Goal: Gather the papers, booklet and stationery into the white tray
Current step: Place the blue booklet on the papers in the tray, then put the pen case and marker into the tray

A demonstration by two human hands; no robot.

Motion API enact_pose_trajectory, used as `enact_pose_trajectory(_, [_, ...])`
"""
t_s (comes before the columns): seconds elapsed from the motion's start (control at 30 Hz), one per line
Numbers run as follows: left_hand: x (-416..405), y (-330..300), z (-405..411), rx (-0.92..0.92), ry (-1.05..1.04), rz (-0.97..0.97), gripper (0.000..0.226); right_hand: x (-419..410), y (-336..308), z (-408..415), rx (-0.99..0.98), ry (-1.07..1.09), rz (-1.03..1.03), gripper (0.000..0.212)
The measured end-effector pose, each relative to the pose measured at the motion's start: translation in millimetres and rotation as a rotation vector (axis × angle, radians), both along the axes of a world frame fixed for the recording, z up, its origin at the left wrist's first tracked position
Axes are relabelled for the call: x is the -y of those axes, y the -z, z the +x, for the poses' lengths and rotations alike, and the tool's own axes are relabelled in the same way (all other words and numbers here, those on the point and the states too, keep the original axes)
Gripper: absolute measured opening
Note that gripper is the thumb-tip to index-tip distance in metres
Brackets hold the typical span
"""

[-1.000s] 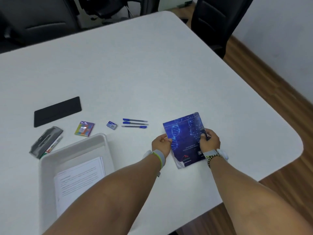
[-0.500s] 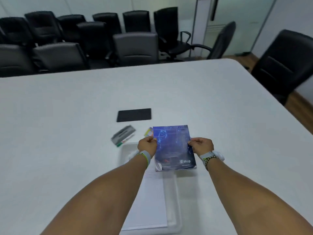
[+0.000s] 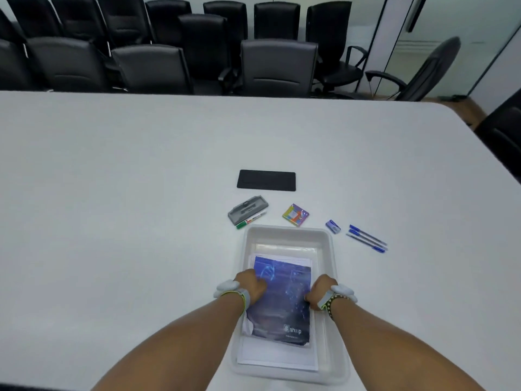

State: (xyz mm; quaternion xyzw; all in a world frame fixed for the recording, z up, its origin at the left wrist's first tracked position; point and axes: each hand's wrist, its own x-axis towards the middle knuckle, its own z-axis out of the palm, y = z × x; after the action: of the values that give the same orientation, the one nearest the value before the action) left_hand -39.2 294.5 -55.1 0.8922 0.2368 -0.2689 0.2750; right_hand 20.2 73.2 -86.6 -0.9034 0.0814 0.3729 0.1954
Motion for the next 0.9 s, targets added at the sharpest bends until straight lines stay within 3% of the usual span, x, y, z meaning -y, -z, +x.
enact_pose_trajectory(0.07, [3,-2,3,-0.086,0.198,0.08,0.037,0,2,0,0.034,-0.09,-0.067,0.028])
enact_pose_trajectory(0.17, [-6,-2,21,-0.09,0.271,0.153,0.031,-13,-3,23,0.086,-0.229,-0.083,0.025])
enact_pose_trajectory(0.3, [-43,-9,71,0.117,0.15,0.188,0.036,-54,-26,83,0.276,-0.352,-0.095,0.044])
enact_pose_trajectory(0.43, [-90,-12,132,0.248,-0.004,0.156,0.031,-109,-38,154,0.365,-0.378,0.072,0.033])
enact_pose_trajectory(0.57, [-122,7,183,0.259,-0.03,0.122,0.051,-158,-29,211,0.424,-0.493,0.189,0.025])
enact_pose_trajectory(0.77, [-130,56,228,0.217,0.167,0.165,0.077,-210,27,270,0.267,-0.882,0.061,0.085])
enact_pose_trajectory(0.9, [-135,70,243,0.276,0.123,0.161,0.073,-217,44,284,0.339,-1.04,-0.005,0.089])
